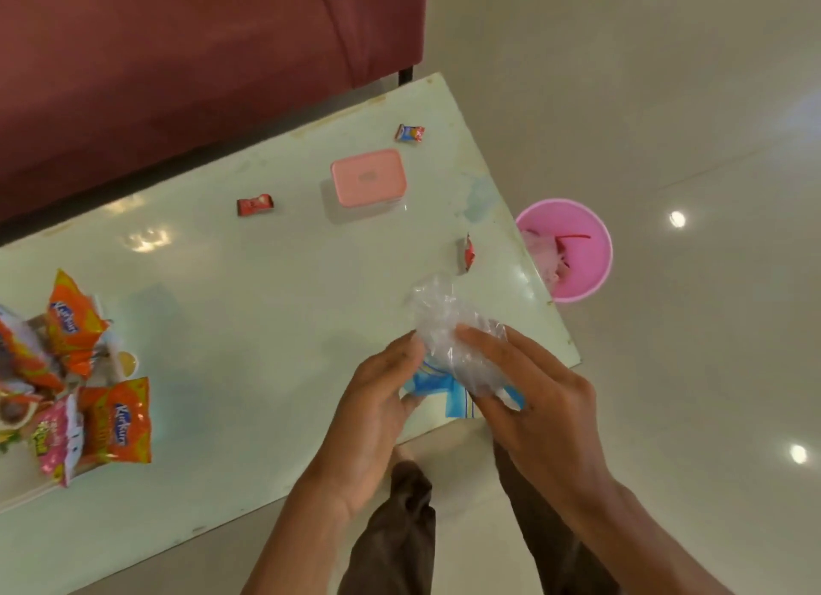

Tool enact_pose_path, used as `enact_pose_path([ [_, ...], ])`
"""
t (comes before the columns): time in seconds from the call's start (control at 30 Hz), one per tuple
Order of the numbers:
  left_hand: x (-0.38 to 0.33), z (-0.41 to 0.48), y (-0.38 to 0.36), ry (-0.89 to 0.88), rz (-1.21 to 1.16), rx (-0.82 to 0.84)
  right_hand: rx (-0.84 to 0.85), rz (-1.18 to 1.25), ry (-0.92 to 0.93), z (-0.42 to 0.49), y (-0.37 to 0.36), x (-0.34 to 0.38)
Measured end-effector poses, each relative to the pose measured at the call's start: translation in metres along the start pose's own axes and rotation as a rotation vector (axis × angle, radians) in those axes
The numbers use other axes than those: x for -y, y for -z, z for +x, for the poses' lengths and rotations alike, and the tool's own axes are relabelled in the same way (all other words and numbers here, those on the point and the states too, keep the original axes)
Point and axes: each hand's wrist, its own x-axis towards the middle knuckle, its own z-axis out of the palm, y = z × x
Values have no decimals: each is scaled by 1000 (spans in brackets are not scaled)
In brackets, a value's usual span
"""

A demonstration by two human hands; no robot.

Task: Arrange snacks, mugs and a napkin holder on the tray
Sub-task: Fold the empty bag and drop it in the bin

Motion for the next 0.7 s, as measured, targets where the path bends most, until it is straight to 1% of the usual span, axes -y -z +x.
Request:
enact_pose_path([
  [0.1,12,20,-20,-7,-17,-52,-25,-4,-59,11,8,-34],
  [0.13,16,29,-31,-16,-23,-74,-54,1,-101,19,14,-50],
  [0.2,22,47,-51,-18,-56,-126,-133,-17,-247,41,29,-84],
  [0.27,31,65,-76,-6,-64,-187,-201,-40,-398,64,44,-132],
  [0.33,40,87,-103,-3,-58,-215,-247,-54,-471,88,51,-187],
  [0.37,45,97,-117,-1,-52,-235,-232,-67,-492,95,49,-215],
  [0.43,52,115,-140,-34,-21,-292,-134,-134,-482,106,36,-265],
  [0.5,63,133,-156,-102,62,-386,60,-215,-470,114,14,-313],
  [0.57,71,147,-167,-183,187,-449,292,-294,-487,119,-9,-351],
  [0.63,76,157,-170,-222,263,-478,474,-338,-496,124,-26,-372],
  [0.7,79,164,-169,-234,327,-480,592,-381,-475,129,-39,-384],
])
